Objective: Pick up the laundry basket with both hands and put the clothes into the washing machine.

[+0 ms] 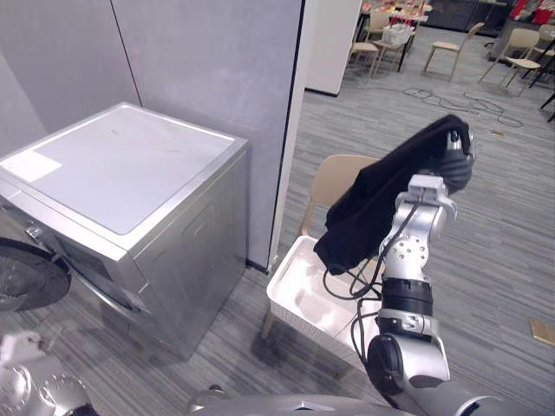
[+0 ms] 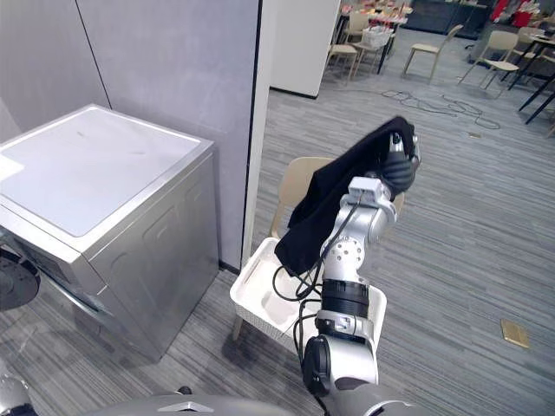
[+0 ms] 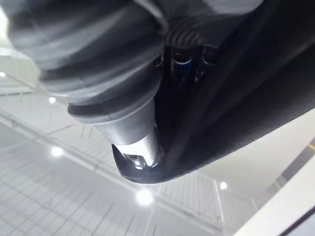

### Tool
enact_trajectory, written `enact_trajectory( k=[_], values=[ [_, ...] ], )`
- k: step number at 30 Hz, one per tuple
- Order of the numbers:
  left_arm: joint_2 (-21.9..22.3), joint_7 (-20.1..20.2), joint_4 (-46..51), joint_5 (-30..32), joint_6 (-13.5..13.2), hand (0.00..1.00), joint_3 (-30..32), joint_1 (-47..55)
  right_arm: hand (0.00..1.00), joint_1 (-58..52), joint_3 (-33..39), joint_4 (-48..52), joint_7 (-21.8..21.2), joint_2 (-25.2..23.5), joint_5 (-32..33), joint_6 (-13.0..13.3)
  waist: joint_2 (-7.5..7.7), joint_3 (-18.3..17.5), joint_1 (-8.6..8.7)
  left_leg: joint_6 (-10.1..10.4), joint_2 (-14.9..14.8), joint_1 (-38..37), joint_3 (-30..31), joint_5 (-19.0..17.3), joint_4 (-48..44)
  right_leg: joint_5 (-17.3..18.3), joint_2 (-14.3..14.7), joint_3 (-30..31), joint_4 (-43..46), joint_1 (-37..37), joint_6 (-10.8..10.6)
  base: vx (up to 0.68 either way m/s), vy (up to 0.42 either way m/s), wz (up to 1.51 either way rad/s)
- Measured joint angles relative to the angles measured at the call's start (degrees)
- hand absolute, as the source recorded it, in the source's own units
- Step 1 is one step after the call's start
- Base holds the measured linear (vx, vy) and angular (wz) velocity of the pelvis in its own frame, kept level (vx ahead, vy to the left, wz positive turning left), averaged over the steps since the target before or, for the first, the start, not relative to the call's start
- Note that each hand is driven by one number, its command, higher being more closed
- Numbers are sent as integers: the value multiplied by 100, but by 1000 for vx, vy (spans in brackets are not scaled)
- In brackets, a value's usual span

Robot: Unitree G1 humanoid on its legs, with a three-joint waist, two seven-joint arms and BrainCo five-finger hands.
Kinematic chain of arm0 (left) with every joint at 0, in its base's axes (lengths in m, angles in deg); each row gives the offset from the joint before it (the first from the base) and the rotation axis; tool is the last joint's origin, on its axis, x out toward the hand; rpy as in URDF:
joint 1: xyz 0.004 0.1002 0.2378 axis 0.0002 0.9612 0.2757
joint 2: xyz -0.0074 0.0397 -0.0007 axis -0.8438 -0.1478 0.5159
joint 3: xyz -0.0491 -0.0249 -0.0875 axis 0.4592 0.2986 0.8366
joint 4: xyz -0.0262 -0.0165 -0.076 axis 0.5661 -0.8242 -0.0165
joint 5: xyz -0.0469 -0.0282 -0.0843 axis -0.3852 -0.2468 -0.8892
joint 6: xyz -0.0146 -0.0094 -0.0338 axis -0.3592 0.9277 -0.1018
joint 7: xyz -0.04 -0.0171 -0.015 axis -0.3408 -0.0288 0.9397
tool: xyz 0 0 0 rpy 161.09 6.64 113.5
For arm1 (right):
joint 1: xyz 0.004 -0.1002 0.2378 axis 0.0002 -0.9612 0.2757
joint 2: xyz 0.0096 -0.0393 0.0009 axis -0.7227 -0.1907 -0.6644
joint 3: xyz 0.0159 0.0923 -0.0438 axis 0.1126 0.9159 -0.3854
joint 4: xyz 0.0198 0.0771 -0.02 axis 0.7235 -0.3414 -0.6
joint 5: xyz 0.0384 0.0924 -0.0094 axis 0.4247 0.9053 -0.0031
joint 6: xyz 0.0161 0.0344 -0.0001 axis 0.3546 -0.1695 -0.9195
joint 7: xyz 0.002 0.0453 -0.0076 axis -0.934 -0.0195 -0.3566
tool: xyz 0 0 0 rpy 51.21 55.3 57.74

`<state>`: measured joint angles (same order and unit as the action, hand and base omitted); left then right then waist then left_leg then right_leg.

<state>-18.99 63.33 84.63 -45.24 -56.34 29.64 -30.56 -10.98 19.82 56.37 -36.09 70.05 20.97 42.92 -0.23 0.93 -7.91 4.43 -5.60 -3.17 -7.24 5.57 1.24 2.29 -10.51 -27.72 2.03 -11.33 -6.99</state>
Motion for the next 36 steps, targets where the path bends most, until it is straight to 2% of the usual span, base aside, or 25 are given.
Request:
enact_trajectory(
  k=[2, 3, 5, 6, 8, 10, 12, 14, 15, 16, 17, 18, 19, 22, 25, 29, 36],
  values=[
    [-97, -164, 734, 723, -27, 0, -555, -162, 100, 290, -252, 3, -9, 157, -167, -1, -109, -62, 15, 17, 4, -1, -63, -50, 7, -107, -1, 59, -94, 5, 12, -106, 41, -15],
    [-152, -169, 879, 851, -32, 0, -757, -218, 100, 352, -324, 4, -17, 211, -170, -1, -126, -72, 21, 19, 4, -1, -63, -47, 12, -112, -1, 65, -104, 5, 5, -105, 28, -5],
    [-424, -149, 1422, 1190, -58, 0, -1623, -525, 100, 625, -566, 7, -29, 361, -170, 0, -154, -91, 60, 17, 5, -19, -63, 0, 47, -153, -3, 84, -112, 7, 9, -83, 16, -2],
    [-491, -112, 1526, 1273, -85, 0, -1877, -618, 100, 704, -625, 9, -30, 390, -170, 0, -159, -94, 64, 19, 7, -38, -67, 21, 86, -174, -2, 96, -116, 11, 22, -48, 9, -6],
    [-697, 151, 1701, 1427, -209, 0, -2805, -949, 100, 979, -857, 19, -40, 433, -171, 4, -183, -102, 117, 46, 11, -103, -92, 107, 203, -229, 7, 157, -129, 25, 23, -30, 6, -9],
    [-777, 471, 1625, 1282, -236, 0, -3573, -1259, 100, 1204, -1075, 19, -43, 430, -169, 2, -204, -100, 205, 34, 13, -104, -138, 139, 201, -273, 12, 204, -153, 48, 19, -20, 10, -14],
    [-775, 957, 1200, 876, -185, 0, -4854, -1784, 100, 1574, -1381, 18, -42, 426, -139, -5, -237, -90, 314, -27, 20, -100, -255, 188, 223, -362, 17, 337, -151, 138, -23, -10, 20, -27],
    [-725, 1170, 958, 771, -110, 0, -5523, -1964, 100, 1776, -1550, 18, -40, 430, -133, -6, -259, -85, 421, -35, 30, -103, -315, 221, 294, -393, 15, 401, -165, 198, -24, 10, 17, -22],
    [-673, 1361, 704, 630, -18, 0, -6043, -2111, 100, 1906, -1635, 16, -36, 429, -125, -6, -273, -80, 488, -47, 29, -98, -393, 238, 311, -419, 15, 494, -163, 273, -20, 9, 20, -28],
    [-637, 1450, 533, 528, 35, 0, -6293, -2205, 100, 1966, -1667, 12, -23, 427, -123, -7, -279, -77, 502, -49, 26, -98, -443, 239, 311, -432, 16, 541, -163, 311, -17, 11, 19, -36],
    [-554, 1626, 90, 325, 180, 0, -6769, -2457, 100, 2049, -1757, 10, -9, 431, -118, -7, -293, -74, 533, -50, 23, -93, -521, 239, 312, -451, 16, 620, -163, 361, -18, 17, 14, -36],
    [-454, 1759, -392, 94, 394, 0, -7207, -2726, 100, 2123, -1913, 5, 16, 426, -103, -17, -310, -70, 639, -51, 22, -81, -583, 238, 317, -463, 15, 689, -161, 430, -17, 16, 9, -28],
    [-432, 1770, -462, 60, 425, 0, -7274, -2764, 100, 2136, -1945, 5, 16, 426, -99, -19, -313, -70, 658, -51, 21, -76, -597, 238, 317, -465, 15, 698, -157, 447, -16, 16, 9, -25],
    [-250, 1962, -1156, -287, 721, 0, -7993, -3268, 100, 2168, -2075, 4, 35, 436, -55, -75, -352, -72, 815, -50, 0, 17, -717, 234, 319, -517, 27, 851, -177, 622, 5, 11, 3, -21],
    [-95, 1974, -1562, -392, 898, 0, -8555, -3605, 100, 2162, -2093, -14, 106, 490, 57, -151, -363, -70, 841, -45, -29, 48, -845, 230, 319, -569, 59, 1002, -207, 740, 24, 12, -4, -20],
    [112, 2001, -1826, -436, 1087, 0, -9015, -3888, 100, 2015, -2307, -8, 148, 618, 89, -159, -362, -70, 936, -28, -49, 51, -853, 219, 319, -594, 87, 1044, -265, 745, 29, 18, -15, -9],
    [336, 1996, -1827, -467, 1103, 0, -9395, -4308, 100, 1673, -2305, 1, 147, 624, 94, -247, -356, -72, 971, -15, -55, 74, -863, 208, 319, -607, 93, 1115, -262, 823, 30, 0, -6, -5]
  ],
)
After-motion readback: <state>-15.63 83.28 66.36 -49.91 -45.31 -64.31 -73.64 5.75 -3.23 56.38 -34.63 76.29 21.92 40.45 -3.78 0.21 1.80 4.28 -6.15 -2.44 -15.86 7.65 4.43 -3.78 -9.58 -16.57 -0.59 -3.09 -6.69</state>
